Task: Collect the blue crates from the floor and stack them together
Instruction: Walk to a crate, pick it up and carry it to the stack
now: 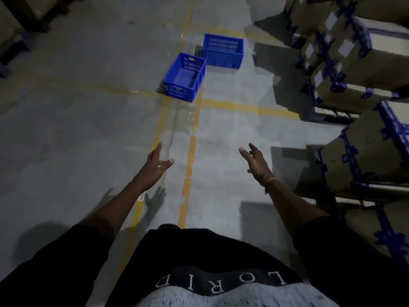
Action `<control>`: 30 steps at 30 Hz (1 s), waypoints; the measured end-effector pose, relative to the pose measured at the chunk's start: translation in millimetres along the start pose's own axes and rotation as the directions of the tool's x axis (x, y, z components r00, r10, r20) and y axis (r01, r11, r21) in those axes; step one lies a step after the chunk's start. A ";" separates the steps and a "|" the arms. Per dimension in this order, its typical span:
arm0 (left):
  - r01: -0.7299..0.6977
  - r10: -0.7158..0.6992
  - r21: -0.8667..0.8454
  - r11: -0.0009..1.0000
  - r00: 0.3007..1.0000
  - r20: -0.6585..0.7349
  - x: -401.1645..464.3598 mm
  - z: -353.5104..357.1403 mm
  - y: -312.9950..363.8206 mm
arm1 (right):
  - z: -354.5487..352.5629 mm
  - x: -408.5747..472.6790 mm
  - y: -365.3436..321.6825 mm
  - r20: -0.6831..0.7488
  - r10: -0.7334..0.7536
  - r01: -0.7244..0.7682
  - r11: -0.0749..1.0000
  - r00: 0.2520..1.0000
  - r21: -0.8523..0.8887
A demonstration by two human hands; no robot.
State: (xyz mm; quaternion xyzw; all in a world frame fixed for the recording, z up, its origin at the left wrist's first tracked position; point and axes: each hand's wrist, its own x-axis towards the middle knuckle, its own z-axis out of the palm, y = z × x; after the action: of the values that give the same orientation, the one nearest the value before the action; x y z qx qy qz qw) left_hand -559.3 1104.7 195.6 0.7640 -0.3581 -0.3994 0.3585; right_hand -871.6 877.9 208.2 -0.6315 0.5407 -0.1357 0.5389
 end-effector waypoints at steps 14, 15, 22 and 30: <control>0.083 -0.083 -0.009 0.996 0.996 0.024 353.2 -135.5 41.3 | 44.8 321.7 -153.5 -0.047 0.018 -0.020 0.999 0.999 -0.031; 0.058 -0.058 0.002 0.998 0.997 0.042 377.2 -145.7 52.6 | 47.0 338.8 -166.6 -0.058 0.025 -0.026 1.000 0.998 -0.013; -0.051 0.026 0.138 0.989 0.984 0.175 548.7 -204.0 117.8 | 47.6 465.6 -230.5 -0.150 0.076 -0.063 0.994 0.986 0.091; -0.057 0.020 0.165 0.985 0.977 0.215 746.9 -199.1 174.2 | 0.6 648.6 -262.7 -0.173 0.124 -0.105 0.988 0.977 0.116</control>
State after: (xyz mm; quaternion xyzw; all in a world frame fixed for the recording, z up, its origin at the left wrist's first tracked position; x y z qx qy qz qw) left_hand -115.1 449.5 161.0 0.7378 -0.4418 -0.4395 0.2595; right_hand -484.8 297.0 158.5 -0.5548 0.6148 -0.1894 0.5276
